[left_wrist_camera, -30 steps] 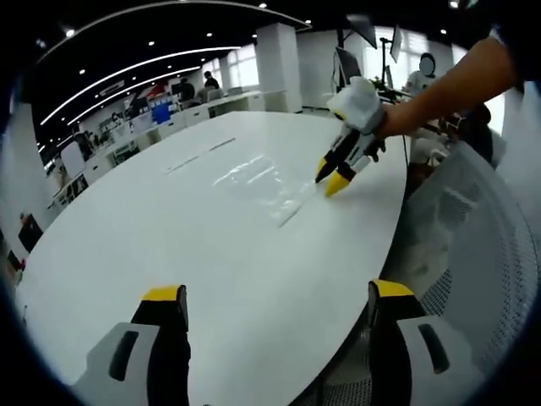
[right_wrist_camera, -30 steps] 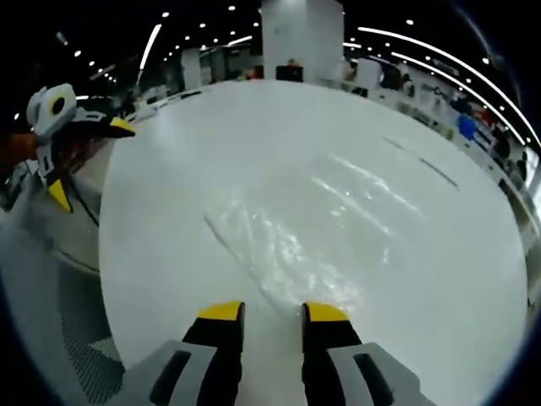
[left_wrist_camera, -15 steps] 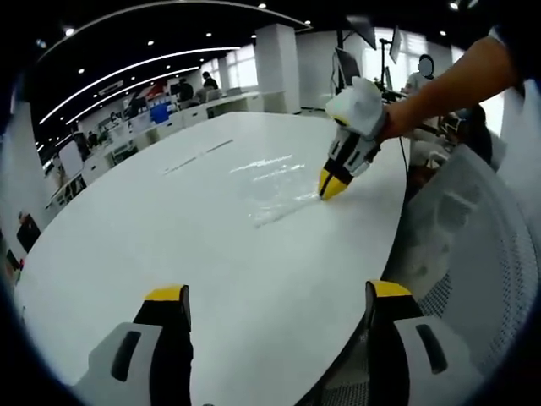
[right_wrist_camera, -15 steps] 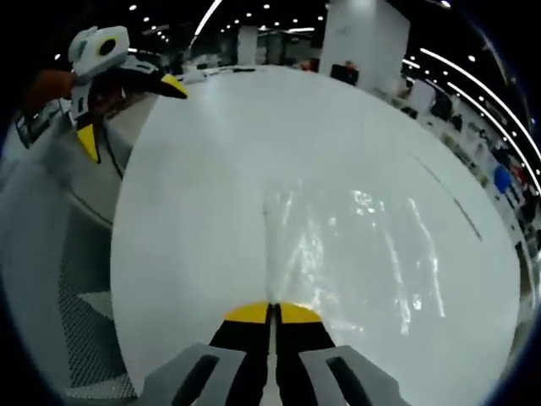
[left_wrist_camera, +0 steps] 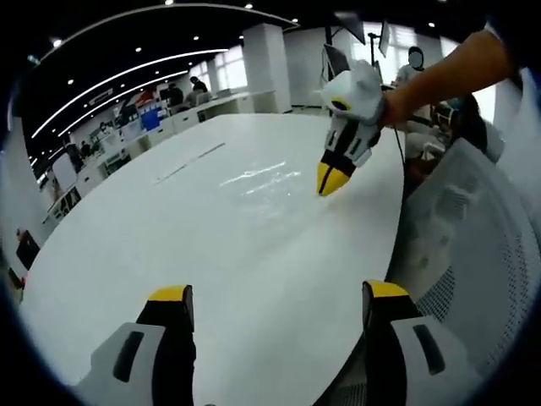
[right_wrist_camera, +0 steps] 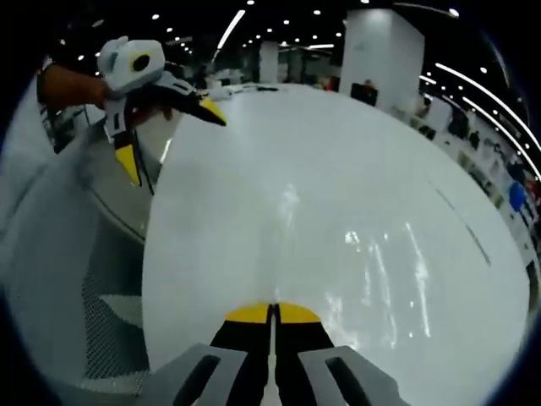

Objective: Open the resealable bag by pulling the two sides of the seal apart until the entire bag opening is separated and visibly accessible.

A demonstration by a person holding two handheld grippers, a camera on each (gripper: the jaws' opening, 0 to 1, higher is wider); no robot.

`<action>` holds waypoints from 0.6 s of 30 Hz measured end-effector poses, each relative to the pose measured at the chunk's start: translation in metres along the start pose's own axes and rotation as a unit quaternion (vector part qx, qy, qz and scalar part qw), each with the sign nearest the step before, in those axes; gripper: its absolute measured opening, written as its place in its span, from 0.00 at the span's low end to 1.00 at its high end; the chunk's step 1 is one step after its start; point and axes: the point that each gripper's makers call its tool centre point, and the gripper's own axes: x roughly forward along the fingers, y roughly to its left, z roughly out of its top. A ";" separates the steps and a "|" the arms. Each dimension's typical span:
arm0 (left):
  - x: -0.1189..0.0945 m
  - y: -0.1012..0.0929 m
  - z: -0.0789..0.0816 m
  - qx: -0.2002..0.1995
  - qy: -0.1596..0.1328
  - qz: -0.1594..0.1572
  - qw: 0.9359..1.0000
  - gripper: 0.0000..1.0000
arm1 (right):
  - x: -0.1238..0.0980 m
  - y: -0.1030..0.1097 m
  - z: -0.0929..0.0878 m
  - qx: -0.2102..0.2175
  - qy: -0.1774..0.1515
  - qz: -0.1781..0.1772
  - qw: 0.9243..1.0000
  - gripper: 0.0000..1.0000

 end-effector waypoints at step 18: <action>0.018 -0.003 0.012 0.069 0.021 -0.027 0.997 0.70 | -0.025 0.026 0.025 -0.065 -0.008 0.061 0.996 0.00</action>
